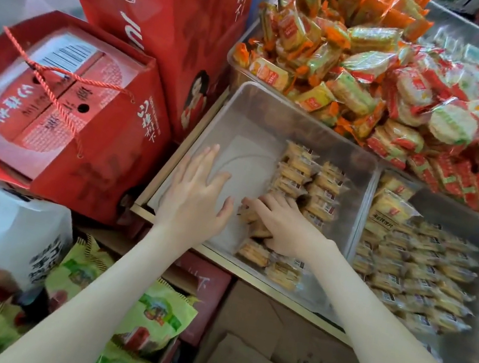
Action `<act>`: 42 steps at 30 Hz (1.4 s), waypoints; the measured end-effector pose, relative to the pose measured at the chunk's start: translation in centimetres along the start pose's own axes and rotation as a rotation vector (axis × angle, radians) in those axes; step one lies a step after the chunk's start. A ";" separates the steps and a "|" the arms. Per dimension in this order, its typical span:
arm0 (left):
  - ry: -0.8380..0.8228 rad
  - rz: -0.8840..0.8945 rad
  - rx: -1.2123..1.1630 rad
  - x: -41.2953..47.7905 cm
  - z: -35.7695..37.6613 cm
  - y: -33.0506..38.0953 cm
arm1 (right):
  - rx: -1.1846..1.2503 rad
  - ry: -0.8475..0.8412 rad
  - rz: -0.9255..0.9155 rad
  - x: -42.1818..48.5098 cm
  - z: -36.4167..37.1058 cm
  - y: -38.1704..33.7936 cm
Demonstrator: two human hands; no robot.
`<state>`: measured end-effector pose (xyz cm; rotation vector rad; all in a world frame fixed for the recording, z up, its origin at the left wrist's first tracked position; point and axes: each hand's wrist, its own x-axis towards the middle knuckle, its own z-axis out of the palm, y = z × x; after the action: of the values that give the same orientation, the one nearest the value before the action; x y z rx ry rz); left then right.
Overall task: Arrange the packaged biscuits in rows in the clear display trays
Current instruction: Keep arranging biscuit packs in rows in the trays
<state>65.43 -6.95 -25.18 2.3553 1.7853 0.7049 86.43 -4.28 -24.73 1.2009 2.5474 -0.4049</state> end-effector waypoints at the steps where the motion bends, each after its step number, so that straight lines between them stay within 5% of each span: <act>1: 0.000 0.001 -0.012 0.0 0.0 0.0 | 0.020 0.060 -0.026 -0.5 -0.2 -0.1; 7: 0.015 0.170 -0.185 -0.2 -1.3 0.2 | 0.079 0.489 -0.146 -4.5 -3.5 -1.1; 12: -0.352 -0.110 -0.907 -0.3 -6.0 6.1 | 0.924 0.586 0.123 -11.2 -8.4 -3.4; 16: -0.468 -0.247 -1.322 -0.2 -8.3 11.4 | 1.231 0.633 0.222 -16.3 -11.0 -4.9; 25: -0.535 -0.557 -1.514 -1.3 -11.9 20.3 | 1.728 0.710 0.194 -24.6 -10.2 -6.1; 32: -0.637 -0.541 -1.512 -3.1 -13.1 25.5 | 1.537 1.015 0.462 -28.9 -8.8 -6.5; 37: -0.781 -0.535 -1.448 -4.4 -13.6 28.4 | 1.763 0.888 0.390 -31.6 -8.1 -6.4; 42: -0.806 -0.455 -1.490 -5.7 -13.8 29.5 | 1.956 1.010 0.345 -33.4 -7.5 -6.7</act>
<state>84.55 -23.98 -4.29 0.9169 0.7744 0.5328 100.47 -28.88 -4.37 2.6784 1.5702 -3.1736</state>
